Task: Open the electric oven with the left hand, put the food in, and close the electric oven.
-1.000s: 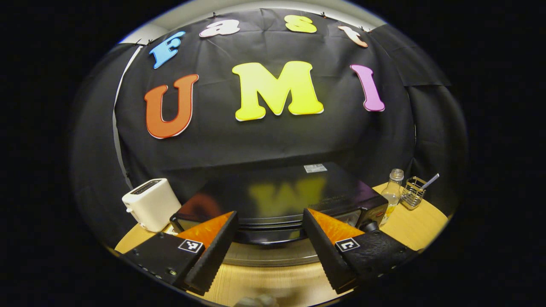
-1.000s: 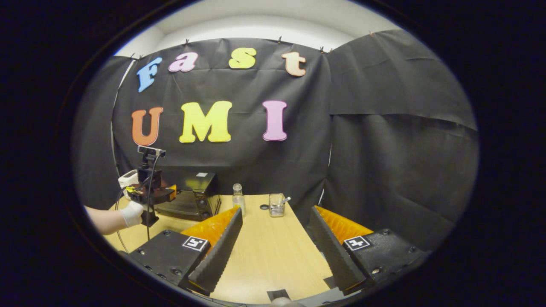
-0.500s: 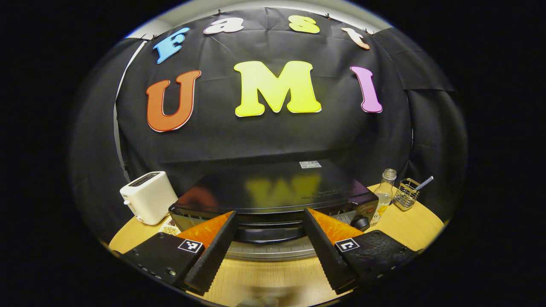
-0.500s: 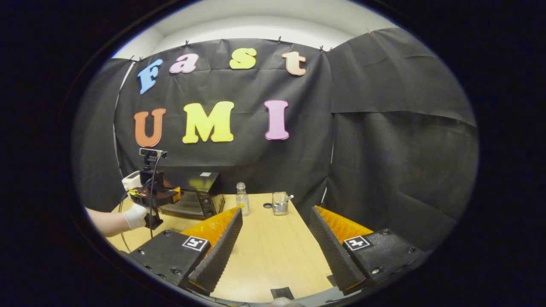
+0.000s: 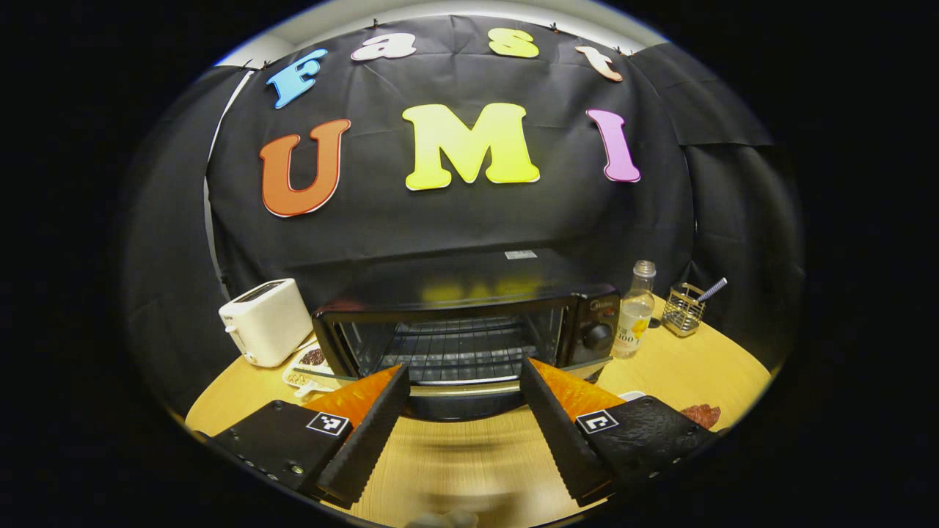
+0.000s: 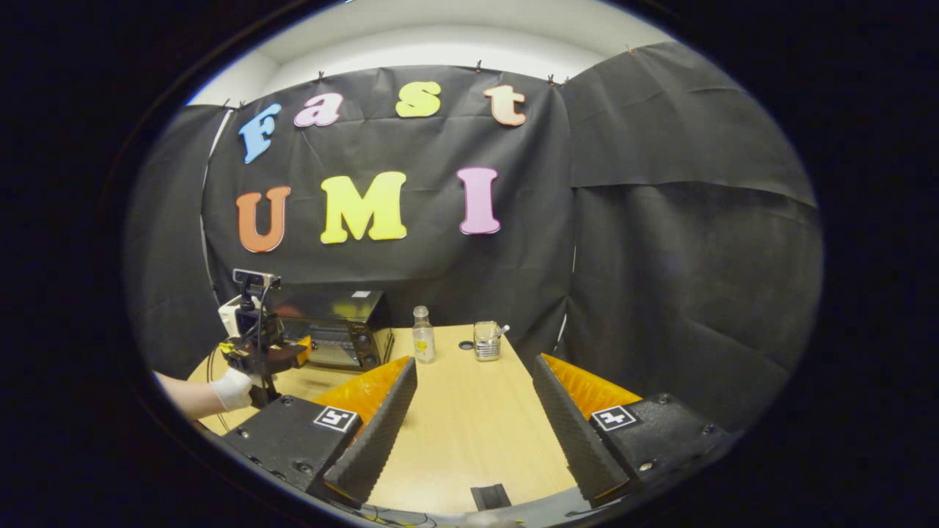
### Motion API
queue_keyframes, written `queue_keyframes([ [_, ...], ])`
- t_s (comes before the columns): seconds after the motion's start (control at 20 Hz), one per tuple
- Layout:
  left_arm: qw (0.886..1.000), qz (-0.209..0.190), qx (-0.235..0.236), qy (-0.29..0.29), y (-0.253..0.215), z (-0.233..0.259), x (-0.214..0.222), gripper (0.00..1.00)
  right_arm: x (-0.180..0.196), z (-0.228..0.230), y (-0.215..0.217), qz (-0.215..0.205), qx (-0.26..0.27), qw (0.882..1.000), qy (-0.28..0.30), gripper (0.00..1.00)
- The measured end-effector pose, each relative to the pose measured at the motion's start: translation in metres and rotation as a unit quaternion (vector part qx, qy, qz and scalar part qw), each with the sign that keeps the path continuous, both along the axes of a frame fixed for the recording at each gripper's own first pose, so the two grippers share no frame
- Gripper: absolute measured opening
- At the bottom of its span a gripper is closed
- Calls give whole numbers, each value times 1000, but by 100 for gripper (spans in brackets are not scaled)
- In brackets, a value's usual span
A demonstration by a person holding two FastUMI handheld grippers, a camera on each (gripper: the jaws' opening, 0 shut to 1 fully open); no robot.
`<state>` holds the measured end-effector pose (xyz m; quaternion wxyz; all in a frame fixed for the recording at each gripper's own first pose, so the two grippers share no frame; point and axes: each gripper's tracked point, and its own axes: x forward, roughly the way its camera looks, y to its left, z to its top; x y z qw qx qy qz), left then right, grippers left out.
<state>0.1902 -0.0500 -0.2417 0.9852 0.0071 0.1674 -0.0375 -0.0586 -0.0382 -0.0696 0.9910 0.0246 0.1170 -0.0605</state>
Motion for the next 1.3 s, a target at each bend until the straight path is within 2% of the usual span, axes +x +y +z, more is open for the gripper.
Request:
queue_keyframes([
  [0.3, 999, -3, -1, 43, -3, -42, -43, 96, -6, -9, 2, 10, 2, 1000, 11, 100],
  [0.35, 999, -4, 0, 53, -2, -49, -50, 96, -8, -9, 2, 10, 0, 1000, 12, 96],
  [0.5, 997, -8, 1, 73, -2, -69, -63, 97, -12, -10, 0, 9, -6, 1000, 12, 100],
  [0.85, 992, -20, 19, 120, -4, -107, -79, 97, -19, -20, -2, 4, -10, 999, 30, 100],
  [0.9, 991, -21, 20, 129, -5, -114, -81, 97, -18, -22, -2, 3, -10, 999, 33, 96],
  [0.95, 990, -19, 19, 137, -5, -120, -83, 97, -18, -23, -1, 4, -10, 999, 35, 100],
  [1.05, 989, -17, 12, 148, -6, -126, -85, 97, -18, -25, 1, 5, -11, 999, 38, 100],
  [1.1, 988, -17, 13, 151, -6, -127, -85, 97, -17, -25, 2, 6, -11, 999, 39, 96],
  [1.3, 987, -25, 12, 156, -8, -130, -85, 95, -13, -31, 6, 8, -11, 999, 47, 100],
])
